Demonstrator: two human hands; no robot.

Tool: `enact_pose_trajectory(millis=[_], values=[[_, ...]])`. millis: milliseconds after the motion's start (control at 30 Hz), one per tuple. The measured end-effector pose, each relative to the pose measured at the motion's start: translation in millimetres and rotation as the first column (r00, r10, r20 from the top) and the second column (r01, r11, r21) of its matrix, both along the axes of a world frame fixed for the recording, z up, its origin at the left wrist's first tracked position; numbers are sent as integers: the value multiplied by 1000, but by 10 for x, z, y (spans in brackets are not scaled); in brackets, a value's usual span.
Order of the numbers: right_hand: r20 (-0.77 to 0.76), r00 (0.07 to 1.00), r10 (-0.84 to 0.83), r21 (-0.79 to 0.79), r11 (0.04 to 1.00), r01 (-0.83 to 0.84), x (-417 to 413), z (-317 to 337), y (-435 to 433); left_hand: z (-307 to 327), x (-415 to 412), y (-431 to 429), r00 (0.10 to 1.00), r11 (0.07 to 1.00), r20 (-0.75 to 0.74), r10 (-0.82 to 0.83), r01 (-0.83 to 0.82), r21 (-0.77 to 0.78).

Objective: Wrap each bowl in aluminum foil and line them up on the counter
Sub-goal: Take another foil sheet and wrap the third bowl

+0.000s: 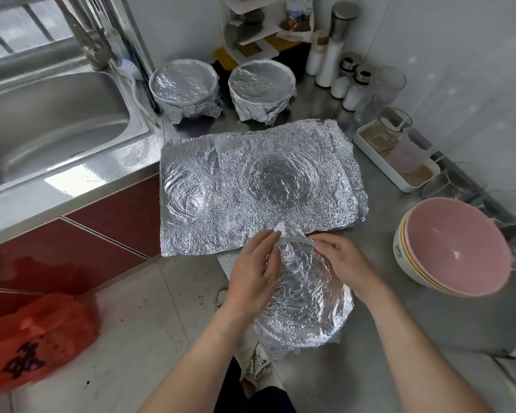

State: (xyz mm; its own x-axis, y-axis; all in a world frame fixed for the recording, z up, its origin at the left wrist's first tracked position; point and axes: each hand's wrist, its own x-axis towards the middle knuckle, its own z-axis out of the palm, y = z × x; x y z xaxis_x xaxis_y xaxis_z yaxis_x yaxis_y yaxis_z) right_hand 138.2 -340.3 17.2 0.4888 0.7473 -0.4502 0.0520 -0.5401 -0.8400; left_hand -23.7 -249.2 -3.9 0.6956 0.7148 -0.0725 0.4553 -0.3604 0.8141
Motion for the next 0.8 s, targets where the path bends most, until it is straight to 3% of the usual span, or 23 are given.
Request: enact_pose_trajectory(millis=[100, 233, 433, 600, 800], values=[[-30, 999, -16, 17, 1000, 16, 23, 38, -8, 13, 6, 98, 998, 996, -36, -43, 45, 73], [-12, 996, 84, -38, 996, -84, 87, 24, 57, 22, -100, -15, 991, 978, -131, -26, 52, 201], [42, 983, 181, -55, 982, -179, 53, -31, 123, -10, -102, -180, 994, 988, -105, -32, 47, 146], [103, 989, 103, -61, 993, -97, 22, -30, 21, -4, -84, -135, 997, 991, -47, -57, 63, 120], [41, 992, -121, 6, 993, 120, -62, -82, -182, 89, -57, -100, 1000, 994, -21, -19, 21, 107]])
